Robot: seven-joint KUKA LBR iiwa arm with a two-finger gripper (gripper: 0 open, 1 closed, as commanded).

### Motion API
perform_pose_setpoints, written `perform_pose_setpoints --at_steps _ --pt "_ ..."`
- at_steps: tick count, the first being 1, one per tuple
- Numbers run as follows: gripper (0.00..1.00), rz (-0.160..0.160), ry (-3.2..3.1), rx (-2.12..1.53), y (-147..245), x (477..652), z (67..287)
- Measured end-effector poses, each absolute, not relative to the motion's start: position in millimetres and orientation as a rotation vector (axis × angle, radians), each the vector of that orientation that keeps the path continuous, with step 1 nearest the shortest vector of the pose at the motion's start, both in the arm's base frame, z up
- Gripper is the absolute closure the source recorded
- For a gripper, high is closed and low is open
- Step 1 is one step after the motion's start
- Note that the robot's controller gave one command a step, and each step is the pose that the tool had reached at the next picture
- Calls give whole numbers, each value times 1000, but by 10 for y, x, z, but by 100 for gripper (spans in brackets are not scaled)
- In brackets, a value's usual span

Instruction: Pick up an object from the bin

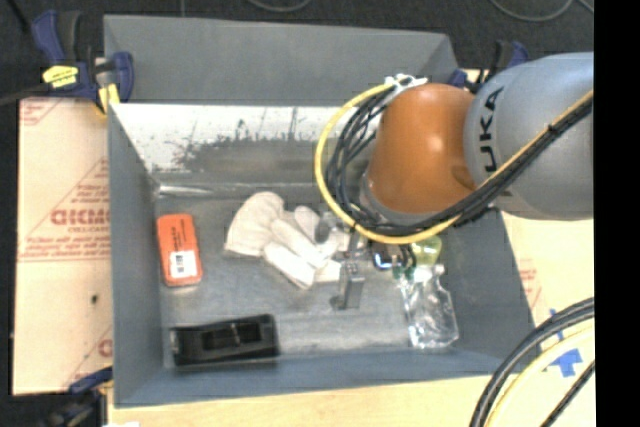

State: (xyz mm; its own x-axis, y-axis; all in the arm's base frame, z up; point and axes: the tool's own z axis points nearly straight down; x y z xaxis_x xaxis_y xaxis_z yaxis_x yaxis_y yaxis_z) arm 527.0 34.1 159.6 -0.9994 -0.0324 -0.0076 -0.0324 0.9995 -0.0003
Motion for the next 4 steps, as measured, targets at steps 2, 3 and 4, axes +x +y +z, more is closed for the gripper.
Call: perform_pose_setpoints --at_steps 2,3,4 --pt "0 0 3129 202 309 5648 801" --pt "0 -2 3129 -152 295 5656 752" --pt "100 2 3124 -66 403 5701 732"
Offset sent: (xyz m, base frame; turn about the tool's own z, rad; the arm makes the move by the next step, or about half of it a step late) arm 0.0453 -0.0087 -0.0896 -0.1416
